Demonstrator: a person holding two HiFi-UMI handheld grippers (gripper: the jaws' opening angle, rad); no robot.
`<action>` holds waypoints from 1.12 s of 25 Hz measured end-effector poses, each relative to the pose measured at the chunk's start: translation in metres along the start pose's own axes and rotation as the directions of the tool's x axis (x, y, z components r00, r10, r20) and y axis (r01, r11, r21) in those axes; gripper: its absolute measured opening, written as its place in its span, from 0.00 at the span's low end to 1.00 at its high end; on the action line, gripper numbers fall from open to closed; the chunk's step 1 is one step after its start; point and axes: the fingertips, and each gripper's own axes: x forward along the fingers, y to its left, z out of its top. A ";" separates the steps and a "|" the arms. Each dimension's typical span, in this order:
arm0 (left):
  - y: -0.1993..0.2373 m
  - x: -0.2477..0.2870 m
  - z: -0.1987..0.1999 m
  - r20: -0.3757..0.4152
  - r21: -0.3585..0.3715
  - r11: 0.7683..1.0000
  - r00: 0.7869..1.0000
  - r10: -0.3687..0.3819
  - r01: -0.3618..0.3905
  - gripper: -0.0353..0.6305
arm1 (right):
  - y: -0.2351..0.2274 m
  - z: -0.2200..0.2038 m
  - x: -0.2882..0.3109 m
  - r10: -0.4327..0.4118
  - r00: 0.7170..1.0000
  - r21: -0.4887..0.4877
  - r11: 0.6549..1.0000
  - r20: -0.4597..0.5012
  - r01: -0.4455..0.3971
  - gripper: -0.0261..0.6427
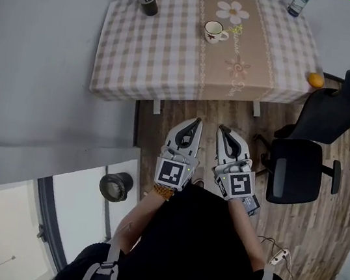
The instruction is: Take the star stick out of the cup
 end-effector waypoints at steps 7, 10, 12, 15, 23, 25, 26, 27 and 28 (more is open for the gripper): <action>0.027 0.026 -0.004 -0.019 -0.013 1.000 1.000 0.005 -0.005 0.06 | -0.007 0.002 0.036 0.015 1.000 -0.002 1.000 -0.003 -0.015 0.05; 0.035 0.039 -0.003 -0.022 -0.014 1.000 1.000 -0.002 0.001 0.06 | -0.013 0.007 0.048 0.014 1.000 -0.012 1.000 0.003 -0.014 0.05; 0.038 0.048 -0.001 -0.016 -0.014 1.000 1.000 -0.011 0.010 0.06 | -0.017 0.010 0.057 0.010 1.000 -0.015 1.000 0.007 -0.010 0.05; 0.046 0.061 0.000 -0.016 -0.013 1.000 1.000 -0.024 0.024 0.06 | -0.023 0.012 0.071 0.001 1.000 -0.014 1.000 0.005 -0.001 0.05; 0.079 0.096 0.004 -0.023 -0.028 0.999 0.999 -0.045 0.044 0.06 | -0.039 0.017 0.112 -0.029 1.000 -0.025 0.999 -0.008 0.029 0.05; 0.088 0.104 0.004 -0.028 -0.030 0.998 0.998 -0.051 0.051 0.06 | -0.039 0.020 0.125 -0.031 1.000 -0.043 0.999 -0.007 0.030 0.05; 0.093 0.108 0.004 -0.029 -0.031 0.998 0.998 -0.053 0.052 0.06 | -0.039 0.021 0.132 -0.028 1.000 -0.045 0.999 -0.008 0.027 0.05; 0.099 0.112 0.004 -0.030 -0.032 0.998 0.998 -0.054 0.053 0.06 | -0.039 0.022 0.139 -0.024 1.000 -0.045 0.999 -0.007 0.024 0.05; 0.104 0.116 0.003 -0.032 -0.032 0.998 0.998 -0.056 0.055 0.06 | -0.039 0.023 0.147 -0.022 1.000 -0.043 0.999 -0.004 0.022 0.05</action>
